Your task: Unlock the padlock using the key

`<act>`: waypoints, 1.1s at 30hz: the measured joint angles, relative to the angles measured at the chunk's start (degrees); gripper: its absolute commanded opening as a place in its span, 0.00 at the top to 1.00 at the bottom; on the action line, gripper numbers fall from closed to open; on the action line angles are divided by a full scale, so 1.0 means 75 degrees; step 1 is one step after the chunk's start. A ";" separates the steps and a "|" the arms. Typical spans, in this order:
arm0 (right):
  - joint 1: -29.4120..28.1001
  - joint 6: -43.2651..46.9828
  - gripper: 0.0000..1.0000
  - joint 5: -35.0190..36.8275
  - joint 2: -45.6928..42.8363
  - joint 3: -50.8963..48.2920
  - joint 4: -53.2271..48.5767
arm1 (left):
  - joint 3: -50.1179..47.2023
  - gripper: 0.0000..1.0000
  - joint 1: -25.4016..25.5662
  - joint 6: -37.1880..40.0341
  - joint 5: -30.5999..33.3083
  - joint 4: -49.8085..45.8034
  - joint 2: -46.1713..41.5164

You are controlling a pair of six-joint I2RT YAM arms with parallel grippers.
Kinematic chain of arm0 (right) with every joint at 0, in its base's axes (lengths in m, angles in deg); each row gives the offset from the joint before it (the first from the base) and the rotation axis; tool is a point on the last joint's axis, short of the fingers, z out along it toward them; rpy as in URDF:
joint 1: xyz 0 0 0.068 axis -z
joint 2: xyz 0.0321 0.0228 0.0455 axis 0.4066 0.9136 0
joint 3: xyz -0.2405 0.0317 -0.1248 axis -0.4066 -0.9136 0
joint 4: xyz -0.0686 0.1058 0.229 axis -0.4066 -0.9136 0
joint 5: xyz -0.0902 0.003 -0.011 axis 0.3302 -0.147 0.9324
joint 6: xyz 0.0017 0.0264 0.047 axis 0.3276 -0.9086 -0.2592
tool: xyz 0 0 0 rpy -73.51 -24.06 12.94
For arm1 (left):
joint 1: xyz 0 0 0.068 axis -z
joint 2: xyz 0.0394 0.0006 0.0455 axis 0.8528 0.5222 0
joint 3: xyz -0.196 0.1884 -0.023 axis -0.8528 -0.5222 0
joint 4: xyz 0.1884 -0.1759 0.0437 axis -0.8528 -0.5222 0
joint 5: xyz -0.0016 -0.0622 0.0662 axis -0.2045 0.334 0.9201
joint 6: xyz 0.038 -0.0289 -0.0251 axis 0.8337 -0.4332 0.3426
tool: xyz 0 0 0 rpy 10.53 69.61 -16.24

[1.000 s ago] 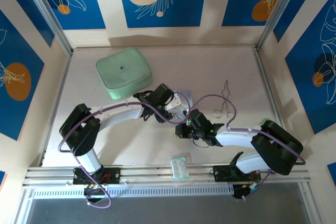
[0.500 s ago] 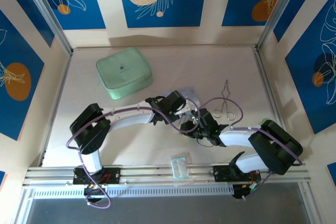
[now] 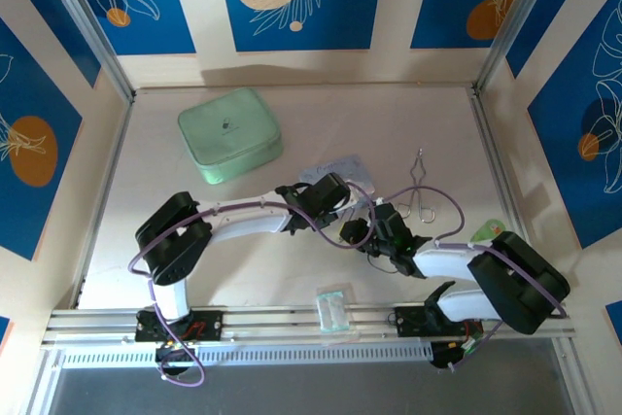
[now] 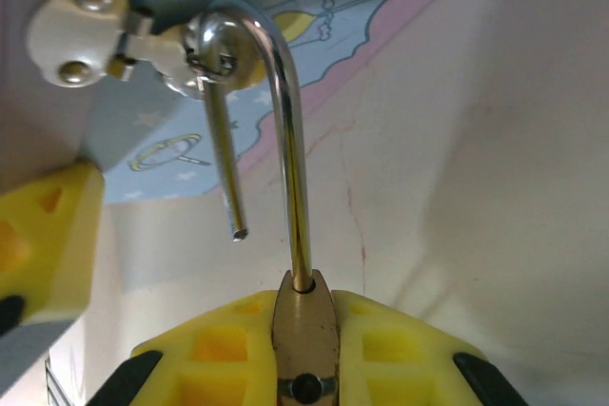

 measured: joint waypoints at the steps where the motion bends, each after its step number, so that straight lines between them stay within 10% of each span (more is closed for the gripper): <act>1: 0.0029 -0.0003 0.94 0.0020 -0.0015 0.0006 -0.0020 | -0.0012 0.52 0.0015 -0.0020 0.0003 0.0064 0.0000; 33: 0.2538 -0.0210 0.95 -0.2171 0.1839 0.0044 0.2766 | -0.0099 0.54 0.0303 -0.0175 0.0344 0.0434 0.0187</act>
